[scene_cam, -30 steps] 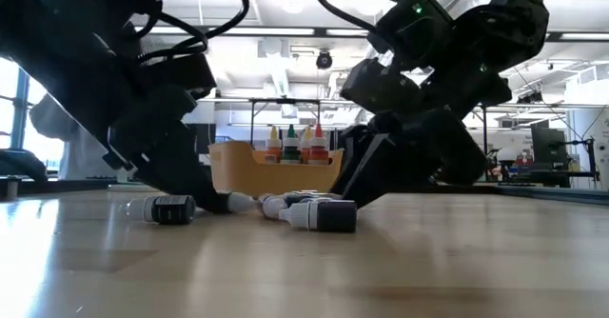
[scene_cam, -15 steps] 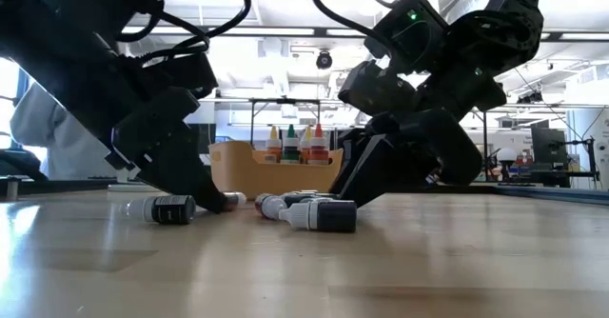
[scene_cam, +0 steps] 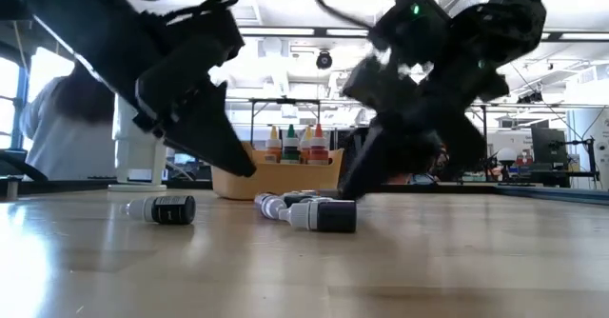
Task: Pick & Place food coloring
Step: Put the small dark green food coloring bottle into the yellow bin
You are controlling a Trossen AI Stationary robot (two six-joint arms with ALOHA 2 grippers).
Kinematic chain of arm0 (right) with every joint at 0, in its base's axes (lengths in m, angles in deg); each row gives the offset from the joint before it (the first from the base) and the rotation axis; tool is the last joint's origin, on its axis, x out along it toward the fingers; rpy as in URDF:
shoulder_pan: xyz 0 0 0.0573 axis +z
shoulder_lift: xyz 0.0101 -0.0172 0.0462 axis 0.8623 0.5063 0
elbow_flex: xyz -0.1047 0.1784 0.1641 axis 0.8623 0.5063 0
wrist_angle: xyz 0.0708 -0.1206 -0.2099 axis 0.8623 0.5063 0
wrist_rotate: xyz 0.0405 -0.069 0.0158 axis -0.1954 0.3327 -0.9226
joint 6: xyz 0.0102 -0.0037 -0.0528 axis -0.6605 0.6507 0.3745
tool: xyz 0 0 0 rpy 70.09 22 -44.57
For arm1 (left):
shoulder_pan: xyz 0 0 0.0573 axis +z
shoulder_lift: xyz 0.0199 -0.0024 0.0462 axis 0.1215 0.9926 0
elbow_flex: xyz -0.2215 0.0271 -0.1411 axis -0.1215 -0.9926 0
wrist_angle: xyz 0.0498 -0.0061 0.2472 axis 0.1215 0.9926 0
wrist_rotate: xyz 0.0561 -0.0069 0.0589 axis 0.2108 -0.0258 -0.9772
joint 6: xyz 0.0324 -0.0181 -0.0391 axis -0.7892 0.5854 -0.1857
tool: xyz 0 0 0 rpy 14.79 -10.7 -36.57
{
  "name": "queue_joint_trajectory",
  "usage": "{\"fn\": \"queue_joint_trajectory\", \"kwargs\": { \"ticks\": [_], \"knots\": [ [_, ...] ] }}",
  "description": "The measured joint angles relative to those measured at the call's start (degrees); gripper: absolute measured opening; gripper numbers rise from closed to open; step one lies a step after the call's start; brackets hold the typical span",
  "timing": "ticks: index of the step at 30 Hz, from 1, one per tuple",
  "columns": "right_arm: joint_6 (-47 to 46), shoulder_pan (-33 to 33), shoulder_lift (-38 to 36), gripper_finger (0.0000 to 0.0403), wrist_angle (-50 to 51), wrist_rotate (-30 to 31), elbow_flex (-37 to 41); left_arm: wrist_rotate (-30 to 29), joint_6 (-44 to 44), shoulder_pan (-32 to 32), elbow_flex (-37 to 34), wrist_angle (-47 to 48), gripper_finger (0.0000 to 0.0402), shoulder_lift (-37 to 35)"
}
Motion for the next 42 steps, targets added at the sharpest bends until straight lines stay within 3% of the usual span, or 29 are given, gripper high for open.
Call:
{"fn": "queue_joint_trajectory", "kwargs": {
  "ticks": [3,10,18,23,30,36,42],
  "knots": [
    [1.8,-0.6,-4.8,0.0057,0.3,3.1,-0.1,-0.1,0.0,0.0,1.2,1.6,0.0151,0.0],
    [13.1,-6.8,-12.8,0.0075,-4.1,18.0,-0.2,-3.5,0.0,0.0,3.3,2.4,0.0151,0.0],
    [14.9,-14.5,-6.9,0.0072,-0.8,10.9,-7.9,-4.0,-0.1,0.0,3.6,2.8,0.0151,-0.1],
    [16.5,-15.0,-1.3,0.0078,13.1,14.9,-16.8,-4.0,0.0,0.0,3.6,2.7,0.0151,-0.1],
    [17.7,-15.1,3.6,0.0117,18.9,14.9,-24.1,-3.5,0.0,0.0,3.5,2.6,0.0151,-0.1],
    [19.3,-13.9,2.7,0.0162,20.8,18.7,-24.6,-2.8,-0.5,0.0,3.5,2.7,0.0151,-0.1],
    [19.3,-9.4,-4.7,0.0171,31.7,24.4,-24.7,4.5,-10.2,0.0,3.5,2.6,0.0151,-0.1]
  ]
}}
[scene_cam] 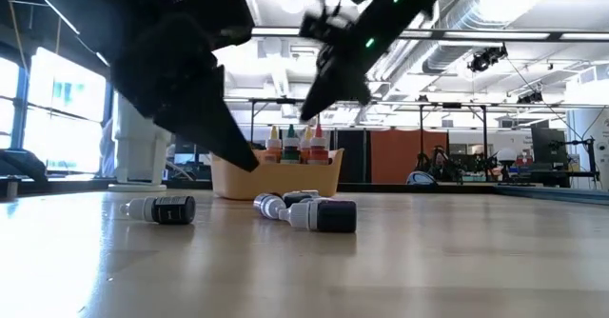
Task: Pick & Place food coloring
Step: Put the small dark green food coloring bottle into the yellow bin
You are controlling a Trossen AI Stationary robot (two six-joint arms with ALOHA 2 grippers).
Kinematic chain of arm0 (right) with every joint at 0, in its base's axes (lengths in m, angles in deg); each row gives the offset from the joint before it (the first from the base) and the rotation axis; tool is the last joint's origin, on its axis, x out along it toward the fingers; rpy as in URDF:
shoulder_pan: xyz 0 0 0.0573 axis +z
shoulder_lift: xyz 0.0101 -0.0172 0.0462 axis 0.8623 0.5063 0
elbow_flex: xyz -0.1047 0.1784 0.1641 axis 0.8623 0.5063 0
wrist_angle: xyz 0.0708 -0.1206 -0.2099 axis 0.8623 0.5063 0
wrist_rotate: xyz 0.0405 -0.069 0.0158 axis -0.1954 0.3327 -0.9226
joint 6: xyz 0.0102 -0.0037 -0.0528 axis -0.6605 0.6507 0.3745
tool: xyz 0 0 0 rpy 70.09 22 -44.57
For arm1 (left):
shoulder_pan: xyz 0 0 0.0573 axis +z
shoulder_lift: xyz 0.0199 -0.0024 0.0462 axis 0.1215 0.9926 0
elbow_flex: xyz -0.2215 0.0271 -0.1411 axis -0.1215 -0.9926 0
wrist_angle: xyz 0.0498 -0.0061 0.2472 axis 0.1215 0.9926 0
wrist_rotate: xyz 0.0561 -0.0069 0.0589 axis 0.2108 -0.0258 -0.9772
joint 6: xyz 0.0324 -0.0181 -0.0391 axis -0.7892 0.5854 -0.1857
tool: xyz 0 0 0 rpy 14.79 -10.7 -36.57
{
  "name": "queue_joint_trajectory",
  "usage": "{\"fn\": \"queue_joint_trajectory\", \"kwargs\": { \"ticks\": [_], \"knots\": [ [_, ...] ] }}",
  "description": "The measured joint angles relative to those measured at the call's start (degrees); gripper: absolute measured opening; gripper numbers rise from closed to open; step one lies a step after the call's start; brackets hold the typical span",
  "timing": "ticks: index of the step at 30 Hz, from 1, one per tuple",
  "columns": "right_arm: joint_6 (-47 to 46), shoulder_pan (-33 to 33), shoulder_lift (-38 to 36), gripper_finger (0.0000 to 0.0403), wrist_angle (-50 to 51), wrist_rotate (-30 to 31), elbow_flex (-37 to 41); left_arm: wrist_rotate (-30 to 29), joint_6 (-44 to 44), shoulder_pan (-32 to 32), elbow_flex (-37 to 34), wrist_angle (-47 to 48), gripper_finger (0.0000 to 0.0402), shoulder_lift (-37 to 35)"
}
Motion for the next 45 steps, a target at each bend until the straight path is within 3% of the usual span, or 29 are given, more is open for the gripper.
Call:
{"fn": "queue_joint_trajectory", "kwargs": {
  "ticks": [5,9,14,19,28,45],
  "knots": [
    [-7.1,3.7,-5.6,0.0169,9.5,-4.4,0.0,9.6,-0.5,0.0,0.1,0.2,0.0151,0.0],
    [-10.6,6.1,-7.2,0.0163,11.9,-5.2,0.0,16.4,-1.7,0.0,3.0,6.3,0.0151,0.0],
    [-11.0,8.5,-7.3,0.0158,12.4,-4.3,0.0,17.5,-1.7,0.0,10.1,19.7,0.0151,0.0],
    [-13.4,10.1,-7.3,0.016,13.6,-4.0,0.0,21.1,4.1,0.0,15.4,33.6,0.0151,0.0],
    [-15.2,11.1,-7.3,0.0161,16.1,-4.6,0.0,24.6,6.4,0.0,12.2,30.7,0.0151,0.0],
    [-18.8,11.1,-7.2,0.0161,17.5,-5.2,0.0,22.8,5.5,0.0,8.5,26.7,0.0151,0.0]
  ]
}}
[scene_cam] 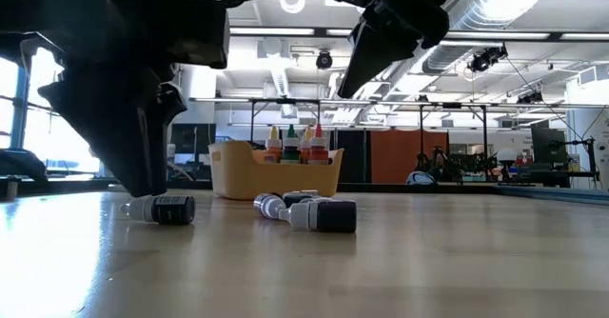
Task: Pick & Place food coloring
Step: Put the small dark green food coloring bottle into the yellow bin
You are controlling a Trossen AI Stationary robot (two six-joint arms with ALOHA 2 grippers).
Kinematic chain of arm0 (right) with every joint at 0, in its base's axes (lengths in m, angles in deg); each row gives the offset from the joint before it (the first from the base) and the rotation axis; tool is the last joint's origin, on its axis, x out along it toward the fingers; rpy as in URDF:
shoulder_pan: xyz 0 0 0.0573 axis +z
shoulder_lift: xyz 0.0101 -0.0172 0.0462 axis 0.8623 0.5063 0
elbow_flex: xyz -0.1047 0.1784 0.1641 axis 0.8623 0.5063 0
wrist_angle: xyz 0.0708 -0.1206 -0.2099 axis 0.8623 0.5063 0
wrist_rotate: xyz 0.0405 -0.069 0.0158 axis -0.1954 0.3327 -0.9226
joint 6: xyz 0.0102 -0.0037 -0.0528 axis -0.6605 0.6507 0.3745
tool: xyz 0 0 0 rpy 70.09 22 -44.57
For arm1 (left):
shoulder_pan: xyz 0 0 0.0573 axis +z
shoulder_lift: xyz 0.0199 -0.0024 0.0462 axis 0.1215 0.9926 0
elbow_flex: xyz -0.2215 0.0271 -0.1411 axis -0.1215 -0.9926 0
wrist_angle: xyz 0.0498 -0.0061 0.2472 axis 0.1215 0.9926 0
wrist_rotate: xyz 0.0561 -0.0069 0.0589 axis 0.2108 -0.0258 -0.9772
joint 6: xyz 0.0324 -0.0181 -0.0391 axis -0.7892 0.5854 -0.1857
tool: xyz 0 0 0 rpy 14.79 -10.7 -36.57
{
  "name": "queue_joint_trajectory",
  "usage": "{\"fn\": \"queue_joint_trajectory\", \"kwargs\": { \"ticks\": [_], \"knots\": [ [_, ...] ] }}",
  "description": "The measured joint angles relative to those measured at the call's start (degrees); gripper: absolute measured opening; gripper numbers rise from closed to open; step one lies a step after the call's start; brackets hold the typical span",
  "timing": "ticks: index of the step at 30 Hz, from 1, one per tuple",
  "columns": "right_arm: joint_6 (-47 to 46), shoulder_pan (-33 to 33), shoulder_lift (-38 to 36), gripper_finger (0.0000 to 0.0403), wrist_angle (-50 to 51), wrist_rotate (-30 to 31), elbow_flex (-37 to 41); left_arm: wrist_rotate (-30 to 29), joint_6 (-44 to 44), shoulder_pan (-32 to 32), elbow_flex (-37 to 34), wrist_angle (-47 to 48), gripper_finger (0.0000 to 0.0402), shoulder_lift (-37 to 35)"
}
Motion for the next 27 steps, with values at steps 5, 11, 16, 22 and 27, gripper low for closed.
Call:
{"fn": "queue_joint_trajectory", "kwargs": {
  "ticks": [5,11,16,22,27],
  "knots": [
    [-2.1,0.0,0.0,0.0161,0.0,-2.2,0.0,-1.9,-1.3,0.0,0.0,-0.9,0.0151,0.0],
    [-2.1,0.0,0.0,0.0161,0.0,-2.8,0.0,-1.6,-1.3,0.0,-0.1,-1.4,0.0151,1.8],
    [-2.1,0.0,0.0,0.0161,-0.1,-2.8,0.0,-0.8,-2.0,-0.1,0.2,-3.6,0.0151,4.4],
    [-2.1,0.0,0.0,0.0161,0.1,-3.3,0.0,-1.2,-2.8,-0.1,0.2,-3.7,0.0125,5.0],
    [-4.3,0.0,0.0,0.016,-0.1,-2.6,0.0,-1.6,-2.2,0.0,1.0,-3.2,0.0069,5.1]
  ]
}}
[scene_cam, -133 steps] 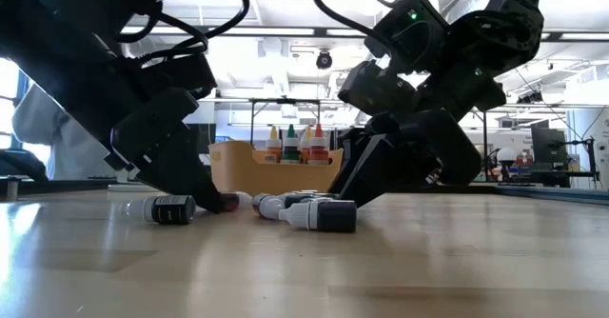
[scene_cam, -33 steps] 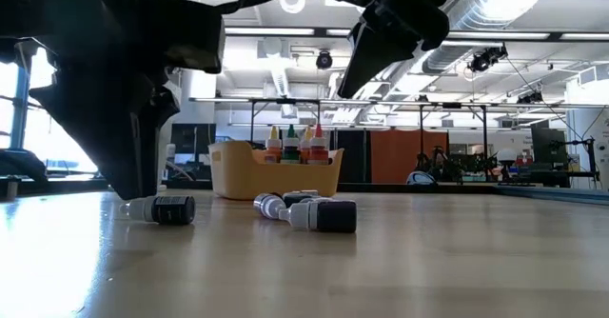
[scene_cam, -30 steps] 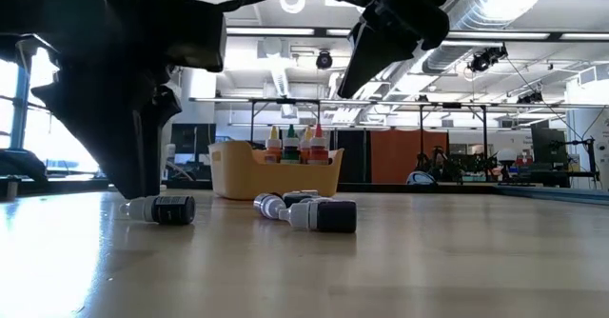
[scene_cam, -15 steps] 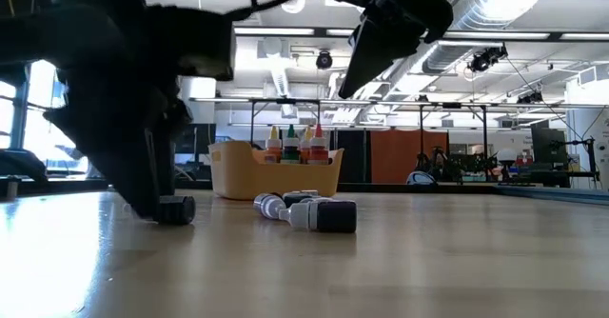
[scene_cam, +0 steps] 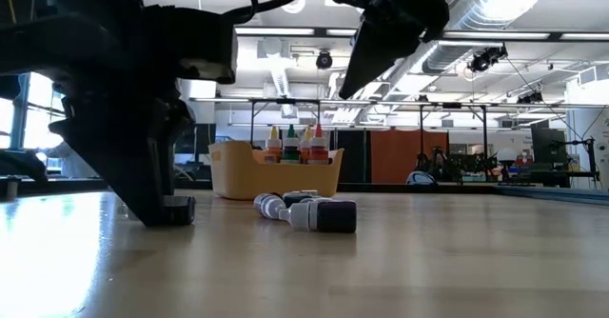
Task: Pick & Place food coloring
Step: Put the small dark green food coloring bottle into the yellow bin
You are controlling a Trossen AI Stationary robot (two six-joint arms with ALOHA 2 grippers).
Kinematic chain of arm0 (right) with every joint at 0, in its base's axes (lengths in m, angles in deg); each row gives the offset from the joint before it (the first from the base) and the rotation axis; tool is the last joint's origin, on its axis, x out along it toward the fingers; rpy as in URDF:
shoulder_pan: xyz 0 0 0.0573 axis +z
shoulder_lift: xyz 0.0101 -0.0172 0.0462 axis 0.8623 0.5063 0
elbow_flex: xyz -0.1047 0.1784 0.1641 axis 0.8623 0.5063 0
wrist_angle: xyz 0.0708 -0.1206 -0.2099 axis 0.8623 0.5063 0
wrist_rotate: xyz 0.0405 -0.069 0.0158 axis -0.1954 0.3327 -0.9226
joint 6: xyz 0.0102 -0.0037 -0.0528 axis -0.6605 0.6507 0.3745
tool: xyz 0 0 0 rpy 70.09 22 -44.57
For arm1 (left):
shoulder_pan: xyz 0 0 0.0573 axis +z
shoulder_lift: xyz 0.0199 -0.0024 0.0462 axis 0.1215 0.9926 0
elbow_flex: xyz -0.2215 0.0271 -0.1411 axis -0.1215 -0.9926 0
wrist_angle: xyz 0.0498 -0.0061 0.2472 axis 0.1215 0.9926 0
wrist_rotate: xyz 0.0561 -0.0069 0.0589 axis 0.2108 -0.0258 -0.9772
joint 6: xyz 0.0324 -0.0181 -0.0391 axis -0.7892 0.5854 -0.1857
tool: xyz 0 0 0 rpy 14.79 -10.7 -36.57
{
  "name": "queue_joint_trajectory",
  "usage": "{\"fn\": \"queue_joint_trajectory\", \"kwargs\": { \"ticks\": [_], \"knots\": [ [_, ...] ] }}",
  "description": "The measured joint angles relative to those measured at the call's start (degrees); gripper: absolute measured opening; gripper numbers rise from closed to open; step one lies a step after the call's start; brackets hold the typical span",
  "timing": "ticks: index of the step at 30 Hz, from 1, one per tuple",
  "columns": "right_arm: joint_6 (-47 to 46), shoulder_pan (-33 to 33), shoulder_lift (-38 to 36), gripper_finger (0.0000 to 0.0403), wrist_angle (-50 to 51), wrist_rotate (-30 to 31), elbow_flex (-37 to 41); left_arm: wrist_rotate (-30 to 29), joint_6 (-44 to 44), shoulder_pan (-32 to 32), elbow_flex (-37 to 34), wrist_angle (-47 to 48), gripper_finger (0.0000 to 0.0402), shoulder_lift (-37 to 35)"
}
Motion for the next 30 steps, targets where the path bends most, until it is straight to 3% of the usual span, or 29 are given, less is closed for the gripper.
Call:
{"fn": "queue_joint_trajectory", "kwargs": {
  "ticks": [4,11,14,17,22,30],
  "knots": [
    [1.0,0.5,-0.3,0.0151,2.4,5.0,0.0,-3.8,-0.1,0.0,1.8,0.5,0.0054,0.4],
    [-7.1,0.6,-2.0,0.0125,18.8,12.2,0.0,-17.3,3.2,4.6,8.5,11.3,0.0087,0.3],
    [-12.6,0.6,-2.1,0.0118,24.3,15.1,0.7,-23.9,-0.6,8.4,11.3,14.4,0.0086,0.3],
    [-15.1,0.6,-2.5,0.0114,23.4,15.8,4.3,-28.4,-5.6,12.8,14.4,16.4,0.0081,0.3],
    [-20.0,2.0,-2.5,0.0112,18.2,13.6,12.5,-24.7,-13.4,21.2,18.5,18.2,0.0081,0.3],
    [-21.1,4.1,-4.8,0.0112,15.5,15.1,18.3,-15.4,-14.1,31.6,18.7,17.5,0.0097,0.3]
  ]
}}
